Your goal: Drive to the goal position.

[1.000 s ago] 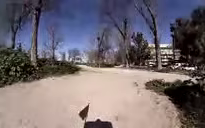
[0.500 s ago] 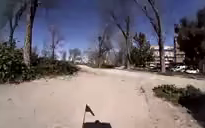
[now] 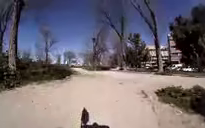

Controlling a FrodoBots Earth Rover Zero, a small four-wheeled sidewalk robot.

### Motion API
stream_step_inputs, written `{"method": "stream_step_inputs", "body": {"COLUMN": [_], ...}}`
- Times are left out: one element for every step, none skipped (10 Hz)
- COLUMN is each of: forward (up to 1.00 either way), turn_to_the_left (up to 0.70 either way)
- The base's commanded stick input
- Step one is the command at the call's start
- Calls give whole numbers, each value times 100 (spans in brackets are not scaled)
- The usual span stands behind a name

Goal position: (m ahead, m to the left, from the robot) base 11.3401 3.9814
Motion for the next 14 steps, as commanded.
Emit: {"method": "stream_step_inputs", "body": {"forward": [100, 100, 100, 100, 100, 100, 100, 100, 100, 100, 100, 100, 100, 100], "turn_to_the_left": [-28, -28, -28, -28, -28, -28, -28, -28, -28, -28, -28, -27, -27, -26]}}
